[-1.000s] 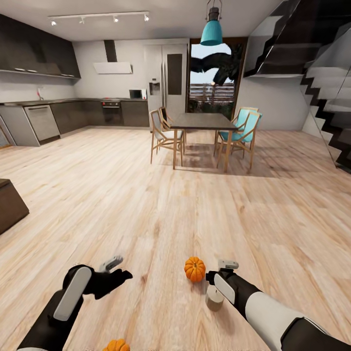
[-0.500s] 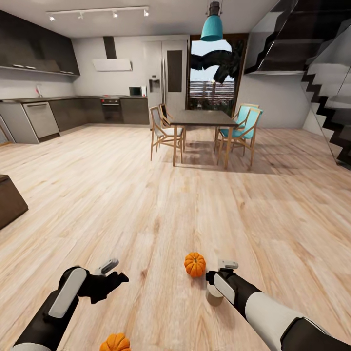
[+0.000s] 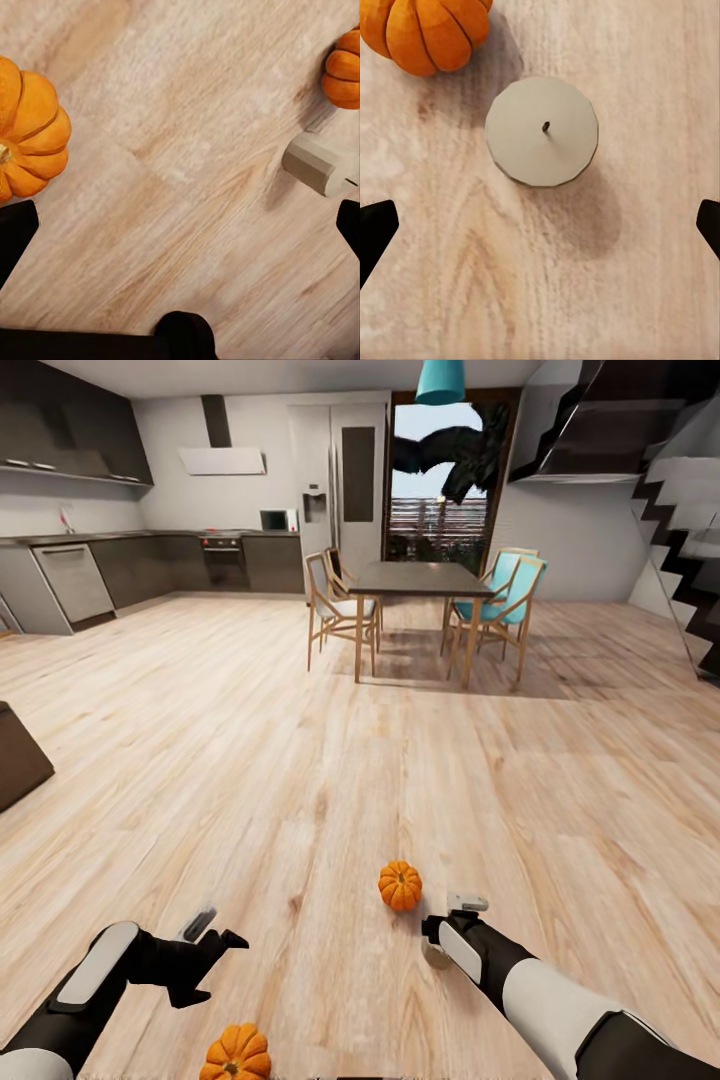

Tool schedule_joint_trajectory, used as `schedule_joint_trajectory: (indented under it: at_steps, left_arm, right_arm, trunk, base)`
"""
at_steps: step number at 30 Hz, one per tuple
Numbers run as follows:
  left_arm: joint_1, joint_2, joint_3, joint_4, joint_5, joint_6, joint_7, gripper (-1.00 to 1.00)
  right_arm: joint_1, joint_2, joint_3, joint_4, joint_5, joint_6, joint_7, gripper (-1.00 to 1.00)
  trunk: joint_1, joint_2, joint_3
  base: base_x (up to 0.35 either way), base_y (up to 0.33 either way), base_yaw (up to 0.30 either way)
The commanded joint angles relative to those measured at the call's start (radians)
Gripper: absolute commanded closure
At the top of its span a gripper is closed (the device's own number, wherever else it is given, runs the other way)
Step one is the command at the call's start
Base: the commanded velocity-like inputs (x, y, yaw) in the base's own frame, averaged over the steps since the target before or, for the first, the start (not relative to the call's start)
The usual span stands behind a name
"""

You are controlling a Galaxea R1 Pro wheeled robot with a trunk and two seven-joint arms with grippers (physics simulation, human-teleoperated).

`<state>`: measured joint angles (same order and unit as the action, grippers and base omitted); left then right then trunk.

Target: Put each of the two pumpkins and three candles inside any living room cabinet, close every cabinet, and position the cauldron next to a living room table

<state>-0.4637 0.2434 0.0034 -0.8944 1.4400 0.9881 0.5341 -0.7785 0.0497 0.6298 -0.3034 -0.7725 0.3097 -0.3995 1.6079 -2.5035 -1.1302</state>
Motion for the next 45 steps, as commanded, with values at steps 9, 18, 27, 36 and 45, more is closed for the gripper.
schedule_joint_trajectory:
  at_steps: [9, 18, 27, 36, 45]
  left_arm:
    - [-0.001, 0.011, 0.001, 0.002, 0.017, 0.001, 0.01, -1.0]
    - [-0.001, 0.017, 0.001, -0.011, 0.006, -0.001, 0.014, -1.0]
    - [0.007, 0.047, -0.003, -0.214, 0.003, -0.003, 0.182, -1.0]
    - [0.01, 0.04, -0.01, -0.301, 0.003, -0.003, 0.246, -1.0]
    - [0.01, 0.04, -0.011, -0.316, 0.003, -0.003, 0.244, -1.0]
  right_arm:
    - [-0.001, -0.001, 0.008, -0.002, -0.007, 0.005, -0.007, -1.0]
    - [-0.001, -0.001, 0.008, -0.002, -0.007, 0.005, -0.007, -1.0]
    - [-0.001, -0.001, 0.008, -0.002, -0.007, 0.004, -0.007, -1.0]
    - [-0.001, -0.001, 0.008, -0.002, -0.007, 0.004, -0.007, -1.0]
    - [-0.001, -0.001, 0.008, -0.002, -0.006, 0.003, -0.007, -1.0]
  trunk:
    - [0.004, -0.003, -0.036]
    - [0.008, -0.005, -0.071]
    - [0.011, -0.006, -0.094]
    - [0.011, -0.006, -0.094]
    - [0.011, -0.006, -0.094]
  base:
    - [0.0, 0.0, 0.0]
    - [0.0, 0.0, 0.0]
    - [0.0, 0.0, 0.0]
    - [0.0, 0.0, 0.0]
    - [0.0, 0.0, 0.0]
